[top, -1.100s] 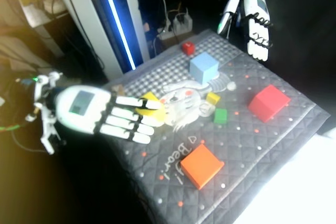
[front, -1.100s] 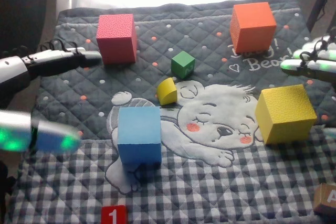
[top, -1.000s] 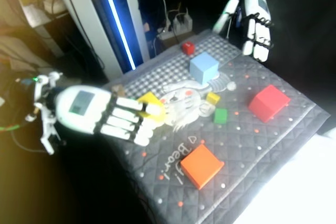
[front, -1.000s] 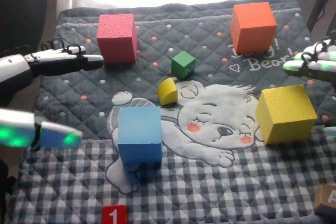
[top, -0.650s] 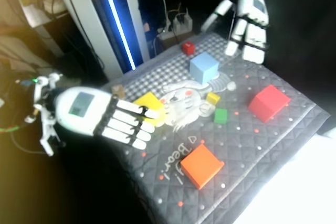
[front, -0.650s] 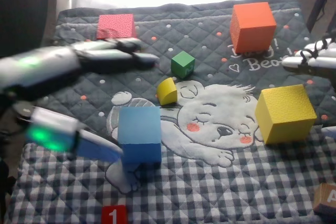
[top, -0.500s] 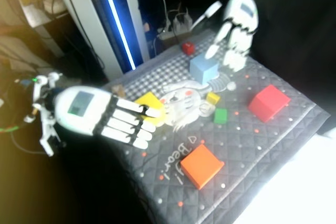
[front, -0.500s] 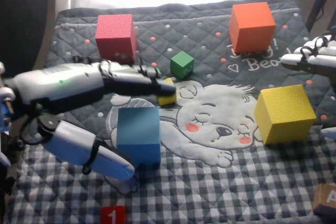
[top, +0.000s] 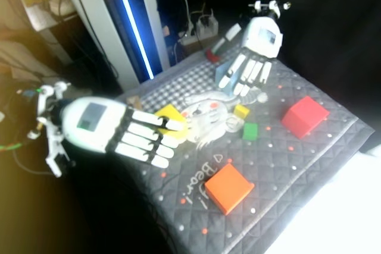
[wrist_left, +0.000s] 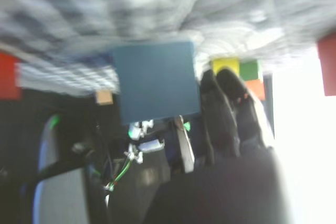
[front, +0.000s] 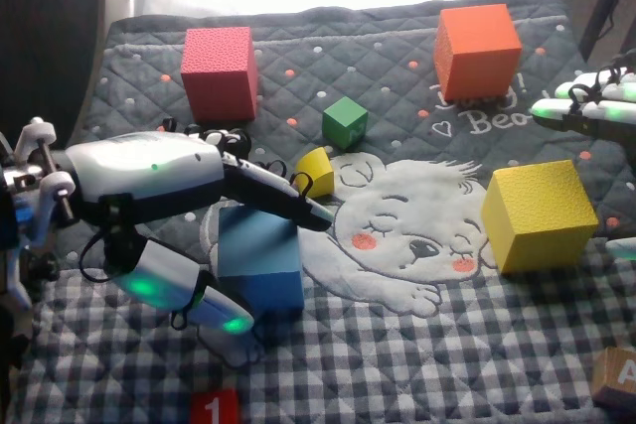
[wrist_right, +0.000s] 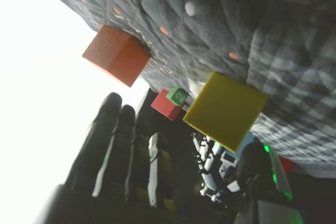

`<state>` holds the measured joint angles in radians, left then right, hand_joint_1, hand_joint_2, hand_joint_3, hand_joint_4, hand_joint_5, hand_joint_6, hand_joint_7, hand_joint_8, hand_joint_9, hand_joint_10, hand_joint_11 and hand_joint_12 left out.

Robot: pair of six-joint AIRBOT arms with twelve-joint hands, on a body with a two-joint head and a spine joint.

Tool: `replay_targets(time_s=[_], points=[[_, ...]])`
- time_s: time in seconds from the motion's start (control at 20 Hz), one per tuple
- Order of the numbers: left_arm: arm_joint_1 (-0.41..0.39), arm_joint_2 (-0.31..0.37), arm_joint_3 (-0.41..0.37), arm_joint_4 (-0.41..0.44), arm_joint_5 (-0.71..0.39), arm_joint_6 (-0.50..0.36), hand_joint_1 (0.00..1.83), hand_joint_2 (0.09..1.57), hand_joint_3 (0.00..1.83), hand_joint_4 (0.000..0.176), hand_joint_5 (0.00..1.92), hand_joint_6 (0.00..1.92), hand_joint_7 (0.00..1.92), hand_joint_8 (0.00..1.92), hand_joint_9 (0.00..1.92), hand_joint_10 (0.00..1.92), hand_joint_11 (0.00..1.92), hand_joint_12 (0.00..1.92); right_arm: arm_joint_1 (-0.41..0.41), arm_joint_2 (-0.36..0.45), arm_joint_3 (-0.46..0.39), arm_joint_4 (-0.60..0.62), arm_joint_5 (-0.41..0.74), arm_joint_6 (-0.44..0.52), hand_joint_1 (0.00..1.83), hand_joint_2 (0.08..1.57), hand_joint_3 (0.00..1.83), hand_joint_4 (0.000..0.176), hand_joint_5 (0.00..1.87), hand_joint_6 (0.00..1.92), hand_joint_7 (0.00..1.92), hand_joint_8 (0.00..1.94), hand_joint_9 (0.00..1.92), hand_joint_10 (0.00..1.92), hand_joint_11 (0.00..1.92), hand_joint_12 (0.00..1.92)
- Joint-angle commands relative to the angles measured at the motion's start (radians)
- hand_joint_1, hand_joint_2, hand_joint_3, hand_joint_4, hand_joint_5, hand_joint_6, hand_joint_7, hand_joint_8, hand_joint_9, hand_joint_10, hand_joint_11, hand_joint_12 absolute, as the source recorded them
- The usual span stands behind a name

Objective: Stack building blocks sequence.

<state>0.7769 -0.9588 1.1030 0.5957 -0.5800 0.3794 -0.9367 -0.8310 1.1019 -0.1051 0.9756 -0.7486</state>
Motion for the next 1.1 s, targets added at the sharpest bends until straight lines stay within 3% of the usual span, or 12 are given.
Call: replay_targets(time_s=[0.0,0.05,0.1,0.2,0.3,0.4,0.45,0.55,0.7,0.9,1.0,1.05], points=[[-0.007,-0.01,0.005,-0.021,-0.026,0.026,1.23,1.1,0.0,0.0,1.15,0.45,0.84,1.13,0.68,0.83,0.27,1.75,0.018,0.004,0.005,0.03,0.118,0.003,0.74,1.05,0.01,0.092,0.24,0.01,0.31,0.01,0.35,0.01,0.4,0.07],[-0.007,-0.015,0.01,-0.047,-0.024,0.046,1.23,1.1,0.0,0.0,1.15,0.45,0.84,1.13,0.68,0.83,0.27,1.75,0.018,0.004,0.005,0.031,0.118,0.003,0.74,1.05,0.01,0.092,0.24,0.01,0.31,0.01,0.35,0.01,0.4,0.07],[-0.009,-0.02,0.017,-0.067,-0.025,0.056,1.24,1.15,0.0,0.0,1.06,0.57,0.79,1.44,0.61,1.39,0.35,1.85,0.018,0.004,0.005,0.033,0.118,0.003,0.75,1.06,0.01,0.095,0.24,0.01,0.31,0.01,0.34,0.01,0.41,0.07],[-0.014,-0.02,0.026,-0.113,-0.049,0.081,1.26,1.13,0.0,0.0,1.1,0.55,0.86,1.4,0.77,1.38,0.6,1.64,0.018,0.004,0.005,0.035,0.118,0.003,0.76,1.08,0.01,0.077,0.25,0.01,0.32,0.0,0.39,0.02,0.45,0.08],[-0.049,0.008,0.028,-0.152,-0.074,0.113,1.26,1.12,0.0,0.0,1.17,0.42,0.85,1.41,0.8,1.4,0.64,1.66,0.018,0.004,0.005,0.038,0.119,0.003,0.77,1.08,0.01,0.064,0.24,0.0,0.32,0.0,0.4,0.02,0.46,0.08],[-0.098,0.032,0.046,-0.188,-0.106,0.113,1.26,1.14,0.0,0.0,1.13,0.43,0.84,1.46,0.92,1.65,0.81,1.8,0.018,0.004,0.005,0.041,0.119,0.003,0.72,1.09,0.01,0.055,0.23,0.0,0.29,0.0,0.39,0.01,0.47,0.08],[-0.126,0.035,0.066,-0.215,-0.122,0.113,1.26,1.13,0.0,0.0,1.14,0.42,0.87,1.42,0.92,1.59,0.56,1.7,0.018,0.004,0.004,0.042,0.12,0.003,0.77,1.08,0.0,0.069,0.28,0.02,0.34,0.01,0.39,0.01,0.49,0.09],[-0.191,0.025,0.122,-0.262,-0.12,0.127,1.28,1.09,0.0,0.0,1.17,0.46,0.94,1.26,0.85,1.25,0.62,1.62,0.018,0.004,0.003,0.043,0.12,0.003,0.81,1.09,0.0,0.061,0.29,0.01,0.37,0.02,0.39,0.0,0.48,0.09],[-0.284,-0.009,0.2,-0.309,-0.065,0.169,1.39,1.1,0.0,0.0,1.32,0.03,0.91,1.18,0.88,1.41,0.75,1.48,0.017,0.004,0.004,0.043,0.121,0.003,0.83,1.09,0.0,0.024,0.29,0.01,0.38,0.01,0.43,0.01,0.53,0.1],[-0.395,-0.086,0.302,-0.378,0.047,0.277,1.29,1.07,0.0,0.0,1.35,0.03,1.0,1.2,0.99,1.22,0.79,1.63,0.018,0.002,0.006,0.042,0.122,0.003,0.81,1.1,0.0,0.037,0.3,0.0,0.4,0.01,0.43,0.01,0.53,0.1],[-0.418,-0.118,0.337,-0.378,0.104,0.3,1.28,1.08,0.0,0.0,1.35,0.02,0.96,1.26,0.95,1.21,0.72,1.61,0.018,-0.003,0.01,0.042,0.122,0.003,0.82,1.1,0.0,0.021,0.31,0.01,0.41,0.01,0.45,0.01,0.56,0.11],[-0.418,-0.128,0.346,-0.378,0.112,0.3,1.28,1.08,0.0,0.0,1.34,0.01,0.96,1.27,0.94,1.24,0.7,1.64,0.018,-0.005,0.011,0.042,0.122,0.003,0.82,1.1,0.0,0.038,0.3,0.0,0.4,0.01,0.44,0.0,0.54,0.1]])
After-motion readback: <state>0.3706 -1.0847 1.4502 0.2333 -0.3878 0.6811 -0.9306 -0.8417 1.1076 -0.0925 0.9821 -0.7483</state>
